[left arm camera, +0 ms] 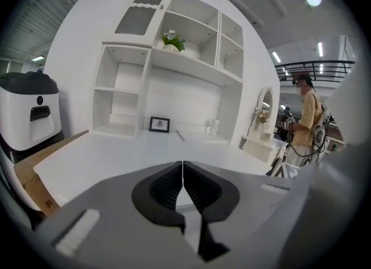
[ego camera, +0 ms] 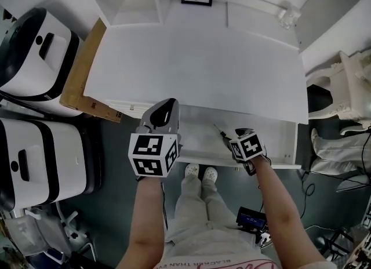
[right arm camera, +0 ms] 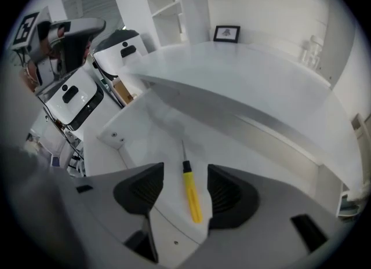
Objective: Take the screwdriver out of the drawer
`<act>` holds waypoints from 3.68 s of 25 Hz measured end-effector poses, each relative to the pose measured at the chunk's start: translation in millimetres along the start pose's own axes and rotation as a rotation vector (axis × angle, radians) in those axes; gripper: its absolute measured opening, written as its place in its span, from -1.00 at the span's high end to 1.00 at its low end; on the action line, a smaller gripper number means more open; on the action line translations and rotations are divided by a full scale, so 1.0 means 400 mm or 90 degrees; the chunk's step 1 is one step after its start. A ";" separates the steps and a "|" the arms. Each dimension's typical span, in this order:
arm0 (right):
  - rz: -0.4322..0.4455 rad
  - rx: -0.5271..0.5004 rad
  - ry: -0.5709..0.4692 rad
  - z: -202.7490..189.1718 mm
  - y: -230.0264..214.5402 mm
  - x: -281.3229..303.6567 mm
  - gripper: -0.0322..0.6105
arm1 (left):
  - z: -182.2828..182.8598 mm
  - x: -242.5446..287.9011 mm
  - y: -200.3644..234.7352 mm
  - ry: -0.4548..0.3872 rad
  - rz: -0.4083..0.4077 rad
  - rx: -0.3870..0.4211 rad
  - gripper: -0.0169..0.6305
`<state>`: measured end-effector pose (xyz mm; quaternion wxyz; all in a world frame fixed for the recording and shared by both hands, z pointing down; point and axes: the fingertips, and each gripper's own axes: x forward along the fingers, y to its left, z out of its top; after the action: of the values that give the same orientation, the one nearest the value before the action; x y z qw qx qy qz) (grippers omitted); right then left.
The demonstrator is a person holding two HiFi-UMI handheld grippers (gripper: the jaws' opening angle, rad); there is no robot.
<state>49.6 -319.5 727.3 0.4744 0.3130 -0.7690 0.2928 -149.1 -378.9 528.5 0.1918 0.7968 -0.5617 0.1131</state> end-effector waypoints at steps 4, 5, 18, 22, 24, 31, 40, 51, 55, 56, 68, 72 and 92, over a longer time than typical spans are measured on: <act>0.009 -0.008 0.045 -0.029 -0.003 0.043 0.16 | -0.007 0.003 0.011 0.004 0.004 0.000 0.92; 0.011 -0.012 0.055 -0.036 -0.001 0.055 0.16 | -0.009 0.003 0.016 0.005 0.006 0.000 0.92; 0.070 0.000 0.252 -0.147 0.029 0.154 0.28 | -0.042 -0.020 0.047 0.020 0.017 -0.002 0.92; 0.037 0.022 0.260 -0.144 -0.009 0.161 0.62 | -0.046 -0.025 0.050 0.026 0.018 0.006 0.92; 0.036 0.015 0.259 -0.146 -0.015 0.159 0.64 | -0.051 -0.028 0.050 0.031 0.018 0.010 0.92; 0.042 -0.070 0.244 -0.131 -0.004 0.130 0.65 | -0.035 -0.038 0.053 0.031 0.019 0.018 0.92; 0.060 -0.101 0.210 -0.096 0.027 0.056 0.65 | 0.021 -0.058 0.027 0.013 0.011 0.036 0.92; 0.050 -0.108 0.124 -0.033 0.031 -0.063 0.65 | 0.130 -0.088 -0.024 -0.043 0.010 0.039 0.92; 0.049 -0.090 0.093 -0.006 0.032 -0.100 0.65 | 0.173 -0.092 -0.050 -0.065 0.006 0.050 0.92; 0.047 -0.087 0.085 0.002 0.031 -0.110 0.65 | 0.186 -0.094 -0.056 -0.071 0.004 0.053 0.92; 0.001 -0.063 -0.031 0.093 -0.010 -0.272 0.65 | 0.319 -0.123 -0.143 -0.142 -0.014 0.080 0.92; -0.015 -0.062 -0.076 0.121 -0.018 -0.326 0.65 | 0.364 -0.137 -0.168 -0.167 -0.009 0.094 0.92; -0.111 -0.074 -0.354 0.340 -0.028 -0.673 0.65 | 0.583 -0.219 -0.276 -0.298 -0.003 0.172 0.92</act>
<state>79.1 -373.3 432.0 0.2863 0.4181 -0.8551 0.1095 -83.6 -372.5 264.1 -0.0508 0.8209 -0.5687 -0.0010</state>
